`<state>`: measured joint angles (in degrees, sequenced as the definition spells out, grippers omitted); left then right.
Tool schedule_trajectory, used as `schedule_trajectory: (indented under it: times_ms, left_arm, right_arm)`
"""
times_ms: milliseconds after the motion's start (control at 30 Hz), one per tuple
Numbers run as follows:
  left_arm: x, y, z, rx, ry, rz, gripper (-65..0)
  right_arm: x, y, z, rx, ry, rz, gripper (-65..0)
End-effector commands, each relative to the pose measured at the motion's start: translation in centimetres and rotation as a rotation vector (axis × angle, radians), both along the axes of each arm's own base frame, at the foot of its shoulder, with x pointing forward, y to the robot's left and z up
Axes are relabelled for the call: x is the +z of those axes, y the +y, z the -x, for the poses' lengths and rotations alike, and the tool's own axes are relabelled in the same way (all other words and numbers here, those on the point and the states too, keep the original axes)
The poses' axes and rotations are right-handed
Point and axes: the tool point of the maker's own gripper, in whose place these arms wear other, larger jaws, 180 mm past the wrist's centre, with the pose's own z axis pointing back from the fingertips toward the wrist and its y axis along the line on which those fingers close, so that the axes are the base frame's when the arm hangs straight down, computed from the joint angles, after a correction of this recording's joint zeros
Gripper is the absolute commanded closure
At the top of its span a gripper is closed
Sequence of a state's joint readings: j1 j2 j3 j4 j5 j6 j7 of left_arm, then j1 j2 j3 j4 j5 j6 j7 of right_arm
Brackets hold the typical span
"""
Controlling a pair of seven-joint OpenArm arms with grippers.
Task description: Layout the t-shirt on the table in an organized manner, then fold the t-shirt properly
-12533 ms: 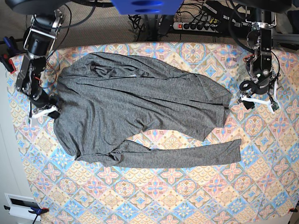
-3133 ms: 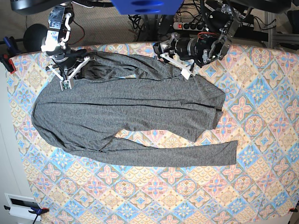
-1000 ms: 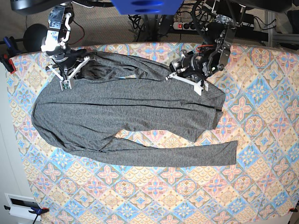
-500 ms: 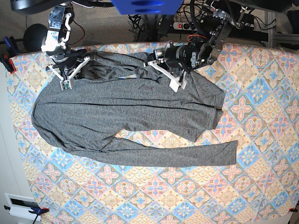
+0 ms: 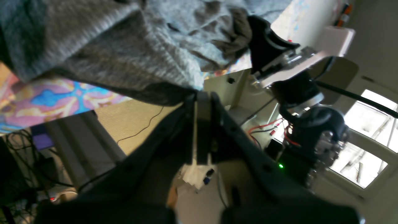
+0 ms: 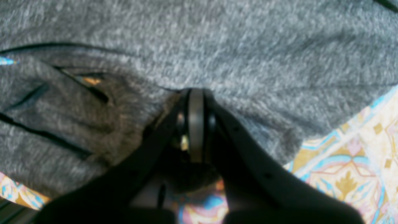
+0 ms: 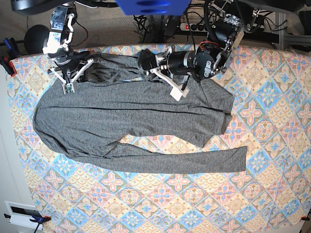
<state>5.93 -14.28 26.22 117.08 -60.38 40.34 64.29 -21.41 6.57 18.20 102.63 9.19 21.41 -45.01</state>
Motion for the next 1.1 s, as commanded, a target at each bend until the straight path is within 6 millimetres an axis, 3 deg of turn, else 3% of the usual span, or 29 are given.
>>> schedule_trajectory:
  times_ms: [0,233,367,800,1067]
  left_arm:
    - [1.2,-0.5,0.0,-0.015,-0.011,0.043,0.0]
    - [4.2,-1.7,-0.9,-0.058,-0.018,0.160,0.0]
    - [4.4,-1.0,-1.5,-0.066,-0.033,0.147,0.0]
    - [0.3,5.5,0.0,0.005,0.052,-0.016,0.0]
    - [0.3,6.1,-0.6,0.030,0.042,-0.026,-2.1]
  right_arm:
    - [0.8,-0.3,-0.6,0.001,-0.035,0.005,0.0]
    - [-0.8,-0.5,0.3,-0.012,0.011,-0.008,0.0]
    - [-1.0,-0.5,0.4,-0.013,0.015,-0.010,0.0]
    - [-1.5,-0.5,0.7,-0.017,0.033,-0.014,0.0]
    - [-2.2,-0.6,1.2,-0.023,0.054,-0.021,0.0]
